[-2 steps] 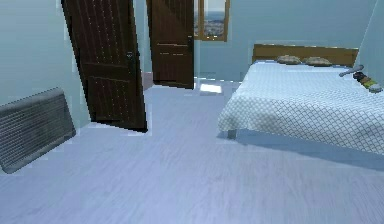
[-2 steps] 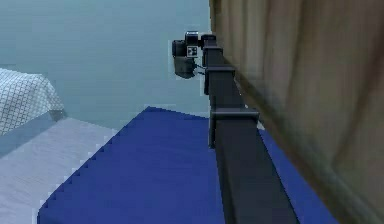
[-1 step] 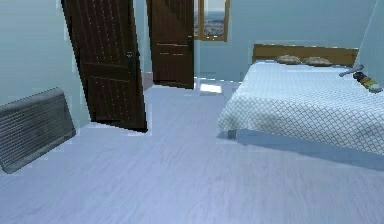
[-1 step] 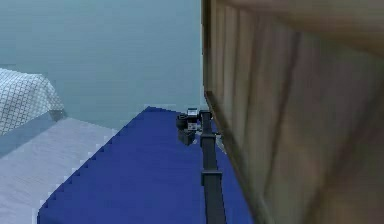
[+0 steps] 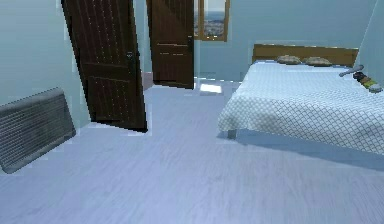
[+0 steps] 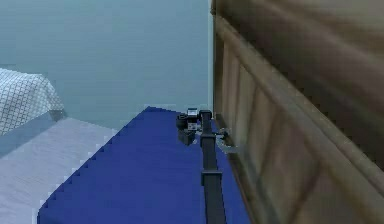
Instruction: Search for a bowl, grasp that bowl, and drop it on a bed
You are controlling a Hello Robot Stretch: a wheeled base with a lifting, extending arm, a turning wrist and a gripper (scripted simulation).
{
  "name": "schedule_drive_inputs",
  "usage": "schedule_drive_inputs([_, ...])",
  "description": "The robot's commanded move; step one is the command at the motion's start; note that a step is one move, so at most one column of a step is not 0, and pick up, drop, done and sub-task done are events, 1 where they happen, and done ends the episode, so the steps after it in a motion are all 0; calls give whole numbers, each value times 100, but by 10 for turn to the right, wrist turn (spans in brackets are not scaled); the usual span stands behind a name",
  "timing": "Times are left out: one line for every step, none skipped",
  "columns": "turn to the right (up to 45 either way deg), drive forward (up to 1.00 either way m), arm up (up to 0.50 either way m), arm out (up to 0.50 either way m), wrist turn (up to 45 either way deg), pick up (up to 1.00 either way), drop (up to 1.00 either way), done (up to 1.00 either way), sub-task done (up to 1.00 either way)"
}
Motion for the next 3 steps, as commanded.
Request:
schedule_drive_inputs([0,0,0,0,0,0,100,0,0])
schedule_drive_inputs([0,0,10,0,0,0,0,0,0])
schedule_drive_inputs([0,0,0,-8,0,0,0,0,0])
